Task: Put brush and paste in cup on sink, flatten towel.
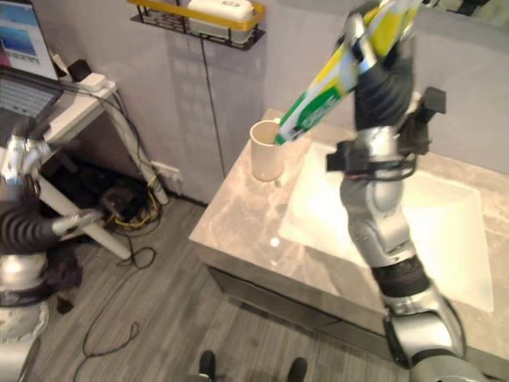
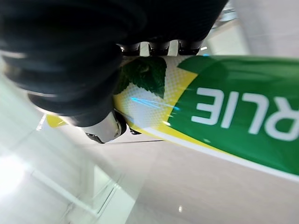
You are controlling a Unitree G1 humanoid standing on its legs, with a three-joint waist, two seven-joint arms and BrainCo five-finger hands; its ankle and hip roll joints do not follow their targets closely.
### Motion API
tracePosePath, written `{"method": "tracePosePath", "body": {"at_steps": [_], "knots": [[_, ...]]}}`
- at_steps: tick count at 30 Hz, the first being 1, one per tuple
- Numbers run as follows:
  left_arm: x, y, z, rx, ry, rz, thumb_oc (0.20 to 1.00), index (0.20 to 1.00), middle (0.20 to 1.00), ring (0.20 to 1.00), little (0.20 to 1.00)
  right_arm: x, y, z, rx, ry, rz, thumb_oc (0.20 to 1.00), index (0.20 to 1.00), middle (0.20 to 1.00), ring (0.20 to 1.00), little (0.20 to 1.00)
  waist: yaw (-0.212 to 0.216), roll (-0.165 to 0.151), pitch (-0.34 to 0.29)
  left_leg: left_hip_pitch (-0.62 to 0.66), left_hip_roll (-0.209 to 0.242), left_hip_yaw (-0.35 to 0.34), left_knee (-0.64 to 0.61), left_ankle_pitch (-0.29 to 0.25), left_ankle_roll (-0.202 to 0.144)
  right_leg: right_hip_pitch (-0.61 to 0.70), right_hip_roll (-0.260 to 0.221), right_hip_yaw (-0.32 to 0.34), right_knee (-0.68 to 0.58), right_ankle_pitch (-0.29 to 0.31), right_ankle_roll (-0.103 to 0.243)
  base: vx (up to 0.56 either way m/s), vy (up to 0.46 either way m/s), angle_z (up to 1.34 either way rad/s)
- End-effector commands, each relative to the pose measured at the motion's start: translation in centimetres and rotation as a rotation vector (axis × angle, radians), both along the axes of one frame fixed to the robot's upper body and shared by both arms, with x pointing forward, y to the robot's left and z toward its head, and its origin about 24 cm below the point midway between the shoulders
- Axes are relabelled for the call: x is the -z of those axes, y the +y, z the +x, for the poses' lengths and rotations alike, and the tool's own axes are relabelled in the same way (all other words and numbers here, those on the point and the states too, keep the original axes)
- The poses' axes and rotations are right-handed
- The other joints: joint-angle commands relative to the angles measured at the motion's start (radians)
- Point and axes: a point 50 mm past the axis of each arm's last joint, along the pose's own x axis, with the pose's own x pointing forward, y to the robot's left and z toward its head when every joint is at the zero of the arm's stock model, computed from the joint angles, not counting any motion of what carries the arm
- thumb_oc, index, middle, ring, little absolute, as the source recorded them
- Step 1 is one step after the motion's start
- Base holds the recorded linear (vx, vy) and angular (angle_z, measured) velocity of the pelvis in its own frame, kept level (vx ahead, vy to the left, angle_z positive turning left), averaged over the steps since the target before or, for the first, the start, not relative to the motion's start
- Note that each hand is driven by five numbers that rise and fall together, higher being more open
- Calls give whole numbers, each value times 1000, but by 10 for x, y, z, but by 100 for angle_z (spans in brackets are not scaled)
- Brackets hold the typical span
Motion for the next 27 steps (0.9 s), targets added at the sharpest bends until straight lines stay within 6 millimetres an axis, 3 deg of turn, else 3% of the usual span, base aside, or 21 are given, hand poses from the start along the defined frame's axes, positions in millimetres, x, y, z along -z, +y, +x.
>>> {"method": "tracePosePath", "body": {"at_steps": [1, 2, 3, 6, 8, 11, 20, 27], "knots": [[26, 28, -11, -26, 184, -84, 1000, 1000, 1000, 1000, 1000, -44, -27, -39, 101, -286, 10, 200, 200, 200, 200, 200, 58, -58, -4, -77, -60, -64, 6, 36, 20, 95, -130, -45, 1, 8, 116, -12, -10, 11], [26, 28, -11, -23, 185, -82, 1000, 1000, 1000, 1000, 1000, -43, -28, -39, 103, -285, 11, 200, 200, 200, 200, 200, 56, -60, -8, -83, -62, -69, 6, 42, 22, 92, -132, -49, 1, 12, 115, -6, -15, 59], [86, 55, -32, -142, 523, -87, 1000, 1000, 1000, 1000, 1000, -37, -47, -50, 180, -287, -16, 200, 200, 200, 200, 200, 90, -57, 10, -106, -76, -97, 6, 42, 21, 105, -140, -93, 1, 9, 124, -18, 4, 60], [94, 57, -36, -129, 594, -78, 1000, 1000, 1000, 1000, 1000, -34, -53, -53, 201, -280, -26, 200, 200, 200, 200, 200, 97, -57, 11, -120, -83, -111, 6, 50, 24, 104, -145, -110, 1, 16, 126, 3, -2, 63], [129, 56, -54, -86, 818, -122, 1000, 1000, 1000, 1000, 1000, -35, -57, -52, 226, -268, -33, 200, 200, 200, 200, 200, 103, -50, 23, -131, -88, -123, 6, 46, 27, 102, -149, -123, 1, 19, 134, -3, 27, 16], [150, 53, -64, -89, 904, -231, 1000, 1000, 1000, 1000, 1000, -41, -58, -48, 233, -266, -15, 200, 200, 200, 200, 200, 104, -48, 35, -140, -90, -118, 6, 46, 32, 85, -150, -116, 1, 25, 137, -12, 41, 19], [153, 39, -60, -13, 923, -252, 1000, 1000, 1000, 1000, 1000, -67, -56, -46, 246, -310, -18, 200, 200, 200, 200, 200, 95, -62, 62, -160, -85, -96, 6, 44, 37, 42, -149, -89, 1, 40, 139, 3, 22, -7], [160, 29, -52, 18, 919, -307, 1000, 1000, 1000, 1000, 1000, -71, -52, -26, 273, -253, 31, 200, 200, 200, 200, 200, 86, -60, 46, -147, -78, -84, 6, 39, 35, 44, -144, -75, 1, 43, 141, 26, 4, -8]]}}
